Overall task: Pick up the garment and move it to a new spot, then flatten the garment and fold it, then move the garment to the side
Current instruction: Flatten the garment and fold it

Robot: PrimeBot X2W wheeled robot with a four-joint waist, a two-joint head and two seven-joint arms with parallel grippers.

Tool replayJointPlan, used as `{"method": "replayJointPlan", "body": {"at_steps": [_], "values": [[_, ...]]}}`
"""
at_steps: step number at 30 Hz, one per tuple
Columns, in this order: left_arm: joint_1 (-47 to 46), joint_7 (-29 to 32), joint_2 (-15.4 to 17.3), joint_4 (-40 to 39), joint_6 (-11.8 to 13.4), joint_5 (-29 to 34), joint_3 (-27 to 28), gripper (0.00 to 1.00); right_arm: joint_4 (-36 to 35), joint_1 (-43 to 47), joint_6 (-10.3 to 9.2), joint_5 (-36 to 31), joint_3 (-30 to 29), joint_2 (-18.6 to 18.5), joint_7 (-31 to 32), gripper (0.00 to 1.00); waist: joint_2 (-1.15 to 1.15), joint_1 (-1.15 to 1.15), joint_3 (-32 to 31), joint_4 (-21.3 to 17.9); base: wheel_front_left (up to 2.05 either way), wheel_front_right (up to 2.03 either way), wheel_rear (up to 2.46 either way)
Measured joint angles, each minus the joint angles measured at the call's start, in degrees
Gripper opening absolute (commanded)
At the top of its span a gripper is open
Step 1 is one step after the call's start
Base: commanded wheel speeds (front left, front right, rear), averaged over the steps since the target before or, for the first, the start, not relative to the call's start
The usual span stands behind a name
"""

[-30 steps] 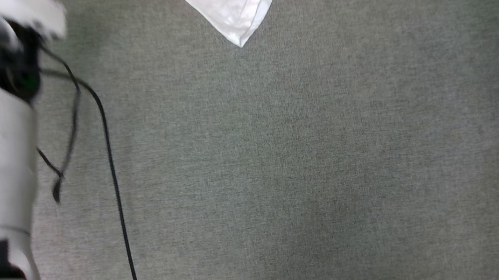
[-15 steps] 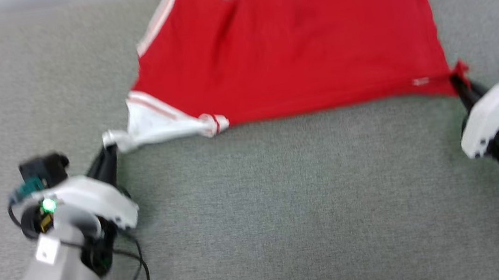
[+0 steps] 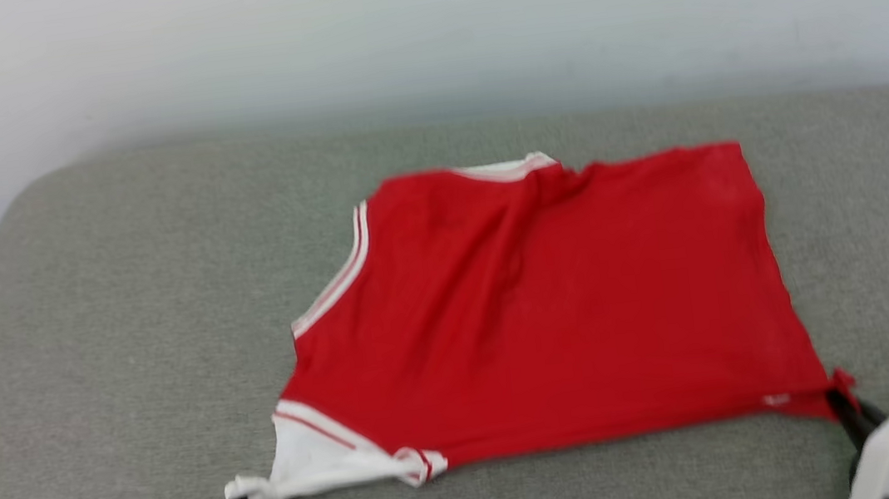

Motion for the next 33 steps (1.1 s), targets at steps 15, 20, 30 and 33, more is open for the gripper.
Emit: {"method": "replayJointPlan", "body": {"at_steps": [15, 20, 30, 33], "values": [[17.8, 10.2, 7.7, -27.7, 13.2, -1.9, 2.3, 0.0, -29.4, 22.0, -0.07, -7.9, -11.9, 10.1, 17.4, 0.0, 0.0, 0.01, -2.8, 2.2, 0.0, 0.0, 0.0], [13.0, 10.3, 8.3, -31.4, 13.3, -0.1, 2.2, 0.0, -35.1, 19.9, -0.32, -10.2, -11.5, 9.6, 20.2, 0.0, 0.0, 0.02, -0.4, 1.9, 0.0, 0.0, 0.0], [-2.6, 9.4, 5.4, -25.1, 9.0, 1.4, 0.6, 0.0, -35.3, 8.5, -0.34, -11.9, -9.3, 7.2, 21.1, 0.0, 0.0, 0.03, 6.8, 0.4, 0.0, 0.0, 0.0], [-6.2, 8.2, 3.9, -21.5, 7.3, 1.5, 0.2, 0.0, -33.2, 6.5, -0.35, -11.9, -8.8, 7.0, 20.0, 0.0, 0.0, 0.03, 9.3, 0.1, 0.0, 0.0, 0.0]]}}
